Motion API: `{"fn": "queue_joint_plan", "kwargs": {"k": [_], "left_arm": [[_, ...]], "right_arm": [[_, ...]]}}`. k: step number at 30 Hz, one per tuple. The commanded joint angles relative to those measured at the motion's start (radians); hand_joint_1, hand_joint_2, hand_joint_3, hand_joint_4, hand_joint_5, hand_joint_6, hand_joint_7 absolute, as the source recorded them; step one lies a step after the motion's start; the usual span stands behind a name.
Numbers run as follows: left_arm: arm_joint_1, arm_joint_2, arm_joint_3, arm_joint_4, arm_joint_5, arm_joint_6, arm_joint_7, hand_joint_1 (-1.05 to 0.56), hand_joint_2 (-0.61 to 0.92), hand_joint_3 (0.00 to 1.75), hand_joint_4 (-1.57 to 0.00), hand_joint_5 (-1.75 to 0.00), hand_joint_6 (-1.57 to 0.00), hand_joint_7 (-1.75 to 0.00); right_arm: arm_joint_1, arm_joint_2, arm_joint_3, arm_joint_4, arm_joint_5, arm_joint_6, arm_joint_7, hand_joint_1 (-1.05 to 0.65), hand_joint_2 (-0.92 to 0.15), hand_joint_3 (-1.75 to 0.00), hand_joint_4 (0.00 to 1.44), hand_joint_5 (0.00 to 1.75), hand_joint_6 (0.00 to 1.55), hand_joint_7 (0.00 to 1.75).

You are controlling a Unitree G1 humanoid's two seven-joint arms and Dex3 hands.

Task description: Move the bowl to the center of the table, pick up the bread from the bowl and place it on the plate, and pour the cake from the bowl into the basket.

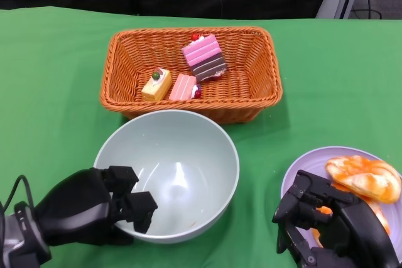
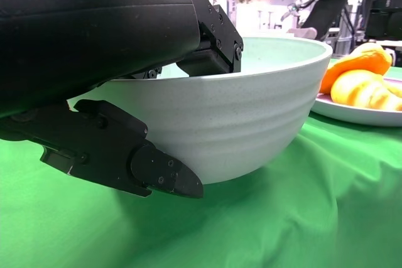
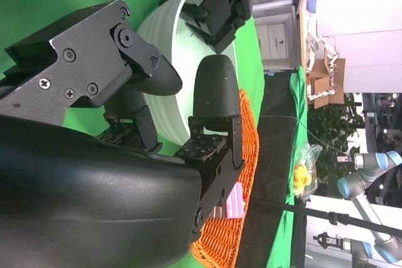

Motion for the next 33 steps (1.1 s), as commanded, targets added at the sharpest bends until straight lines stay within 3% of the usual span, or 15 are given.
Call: {"fn": "queue_joint_plan", "kwargs": {"k": [1,5,8,10,13,14,17,19,22,25,27,30,33], "left_arm": [[0.001,-0.011,0.008,-0.007,-0.028,-0.015,-0.065,-0.25,0.92,0.1,-0.65,-1.62,-0.68,-1.1],[0.008,0.009,0.026,-0.033,-0.066,-0.029,-0.148,-0.26,0.92,0.08,-0.72,-1.35,-0.88,-0.6],[0.011,0.038,0.044,-0.061,-0.099,-0.047,-0.239,-0.35,0.92,0.05,-0.82,-0.7,-0.96,-0.19],[0.014,0.062,0.064,-0.08,-0.141,-0.071,-0.346,-0.6,0.92,0.11,-0.74,-0.34,-0.83,-0.05],[0.03,0.096,0.103,-0.118,-0.216,-0.098,-0.51,-0.94,0.92,0.22,-0.52,-0.08,-0.59,0.0],[0.038,0.105,0.117,-0.128,-0.246,-0.112,-0.561,-0.99,0.92,0.23,-0.48,-0.05,-0.56,0.0],[0.058,0.117,0.156,-0.112,-0.383,-0.191,-0.749,-1.04,0.92,0.29,-0.15,0.0,-0.27,0.0],[0.067,0.124,0.163,-0.082,-0.561,-0.229,-0.985,-1.05,0.92,0.34,-0.04,0.0,-0.09,0.0],[0.1,0.167,0.159,-0.158,-0.835,-0.156,-1.329,-1.05,0.92,0.43,0.0,0.0,-0.01,0.0],[0.188,0.221,0.188,-0.369,-1.252,0.112,-1.737,-1.05,0.92,0.48,0.0,0.0,0.0,0.0],[0.231,0.23,0.255,-0.485,-1.5,0.349,-1.976,-1.05,0.92,0.5,0.0,0.0,0.0,0.0],[0.266,0.196,0.378,-0.547,-1.706,0.579,-2.119,-1.04,0.92,0.48,-0.01,0.0,-0.02,-0.01],[0.307,0.155,0.492,-0.614,-1.842,0.751,-2.111,-0.89,0.92,0.34,-0.15,-0.07,-0.14,-0.04]], "right_arm": [[0.012,-0.001,0.006,-0.01,0.0,-0.003,-0.009,-0.05,-0.54,-1.21,0.66,1.74,0.61,1.51],[0.011,-0.004,0.01,-0.015,0.003,0.005,-0.011,-0.05,-0.54,-1.22,0.65,1.75,0.6,1.51],[0.008,-0.005,0.009,-0.011,0.01,0.004,-0.007,-0.05,-0.54,-1.22,0.65,1.75,0.6,1.51],[0.006,-0.006,0.008,-0.01,0.014,0.009,-0.006,-0.04,-0.54,-1.23,0.65,1.75,0.6,1.51],[0.005,-0.007,0.008,-0.011,0.02,0.018,-0.003,-0.04,-0.54,-1.23,0.66,1.75,0.61,1.51],[0.004,-0.007,0.008,-0.008,0.021,0.015,-0.001,-0.03,-0.54,-1.24,0.66,1.75,0.61,1.5],[0.003,-0.007,0.008,-0.003,0.014,0.008,-0.006,-0.03,-0.53,-1.23,0.67,1.74,0.62,1.5],[0.003,-0.007,0.009,-0.005,0.017,0.014,-0.005,-0.03,-0.54,-1.23,0.67,1.74,0.62,1.5],[0.002,-0.008,0.009,-0.003,0.018,0.011,-0.003,-0.03,-0.53,-1.23,0.67,1.74,0.63,1.49],[0.003,-0.008,0.011,-0.005,0.013,0.012,-0.007,-0.03,-0.53,-1.23,0.67,1.74,0.63,1.49],[0.003,-0.009,0.012,-0.004,0.008,0.007,-0.011,-0.03,-0.53,-1.24,0.67,1.74,0.63,1.49],[0.003,-0.013,0.011,-0.003,0.009,0.008,-0.01,-0.03,-0.52,-1.24,0.67,1.74,0.63,1.49],[0.004,-0.015,0.011,-0.004,0.011,0.009,-0.008,-0.03,-0.53,-1.24,0.67,1.75,0.62,1.5]]}}
